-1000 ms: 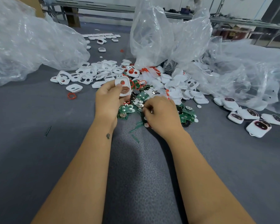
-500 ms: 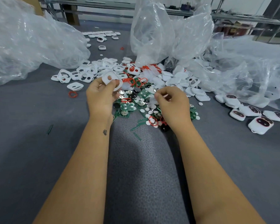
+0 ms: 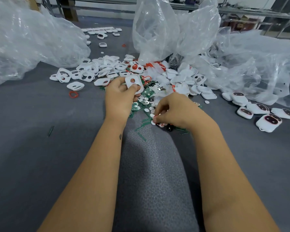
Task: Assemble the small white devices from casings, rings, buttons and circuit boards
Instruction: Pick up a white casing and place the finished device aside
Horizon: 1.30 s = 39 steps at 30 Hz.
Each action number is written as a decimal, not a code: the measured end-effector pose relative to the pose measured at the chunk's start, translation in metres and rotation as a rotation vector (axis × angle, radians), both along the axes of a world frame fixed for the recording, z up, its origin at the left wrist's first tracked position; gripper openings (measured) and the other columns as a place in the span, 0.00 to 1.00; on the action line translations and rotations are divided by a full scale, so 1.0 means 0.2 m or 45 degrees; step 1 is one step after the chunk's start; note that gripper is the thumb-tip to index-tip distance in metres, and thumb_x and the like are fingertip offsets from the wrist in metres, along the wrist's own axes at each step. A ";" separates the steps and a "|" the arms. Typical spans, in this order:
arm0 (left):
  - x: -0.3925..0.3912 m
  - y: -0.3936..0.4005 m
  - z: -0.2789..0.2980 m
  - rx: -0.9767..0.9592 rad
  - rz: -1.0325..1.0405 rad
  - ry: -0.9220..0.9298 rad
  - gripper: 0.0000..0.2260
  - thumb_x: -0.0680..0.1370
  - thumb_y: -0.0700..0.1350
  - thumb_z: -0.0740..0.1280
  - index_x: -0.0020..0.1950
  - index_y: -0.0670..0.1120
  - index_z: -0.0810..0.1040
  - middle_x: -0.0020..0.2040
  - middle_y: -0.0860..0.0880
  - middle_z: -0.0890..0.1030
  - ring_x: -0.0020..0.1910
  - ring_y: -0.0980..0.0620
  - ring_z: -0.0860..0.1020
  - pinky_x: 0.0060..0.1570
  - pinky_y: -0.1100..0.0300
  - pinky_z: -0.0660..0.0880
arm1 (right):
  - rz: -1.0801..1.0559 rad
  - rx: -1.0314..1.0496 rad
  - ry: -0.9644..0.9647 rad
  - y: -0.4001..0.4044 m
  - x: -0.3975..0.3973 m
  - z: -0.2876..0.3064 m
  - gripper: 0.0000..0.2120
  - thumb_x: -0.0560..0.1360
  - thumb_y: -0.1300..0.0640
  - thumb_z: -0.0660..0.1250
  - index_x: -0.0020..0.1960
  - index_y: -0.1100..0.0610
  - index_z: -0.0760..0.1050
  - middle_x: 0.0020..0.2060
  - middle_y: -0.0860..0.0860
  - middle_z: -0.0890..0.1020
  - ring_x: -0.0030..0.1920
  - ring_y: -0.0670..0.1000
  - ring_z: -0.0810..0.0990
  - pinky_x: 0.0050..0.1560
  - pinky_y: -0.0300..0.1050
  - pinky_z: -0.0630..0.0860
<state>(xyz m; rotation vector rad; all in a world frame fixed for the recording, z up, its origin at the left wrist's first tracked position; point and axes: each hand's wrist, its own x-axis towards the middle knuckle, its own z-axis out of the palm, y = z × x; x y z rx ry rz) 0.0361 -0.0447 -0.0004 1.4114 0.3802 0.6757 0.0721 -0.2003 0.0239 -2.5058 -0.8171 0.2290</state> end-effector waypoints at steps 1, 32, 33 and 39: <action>0.00 -0.01 0.00 0.014 -0.019 -0.001 0.09 0.76 0.35 0.67 0.45 0.49 0.78 0.39 0.54 0.84 0.33 0.60 0.81 0.32 0.68 0.75 | 0.007 0.022 0.010 0.00 0.00 0.00 0.05 0.68 0.58 0.75 0.35 0.54 0.82 0.23 0.42 0.79 0.25 0.39 0.76 0.26 0.29 0.69; 0.03 -0.12 -0.04 0.303 -0.259 -0.038 0.12 0.78 0.36 0.67 0.58 0.46 0.82 0.53 0.51 0.83 0.50 0.51 0.82 0.51 0.57 0.80 | -0.253 1.248 0.088 0.02 0.02 -0.08 0.20 0.66 0.69 0.76 0.48 0.52 0.72 0.44 0.51 0.84 0.44 0.47 0.82 0.46 0.39 0.79; 0.03 -0.12 -0.04 0.322 -0.261 -0.053 0.12 0.78 0.35 0.67 0.57 0.48 0.82 0.52 0.52 0.83 0.50 0.51 0.82 0.53 0.56 0.80 | -0.244 1.245 0.094 0.02 0.02 -0.08 0.21 0.66 0.70 0.76 0.50 0.52 0.73 0.44 0.49 0.84 0.43 0.44 0.81 0.45 0.36 0.78; 0.01 -0.12 -0.03 0.319 -0.283 -0.131 0.14 0.78 0.33 0.66 0.46 0.53 0.83 0.43 0.58 0.84 0.42 0.56 0.82 0.43 0.62 0.80 | -0.231 1.173 0.072 0.03 0.02 -0.09 0.17 0.66 0.68 0.76 0.49 0.50 0.80 0.40 0.42 0.83 0.42 0.40 0.81 0.43 0.32 0.76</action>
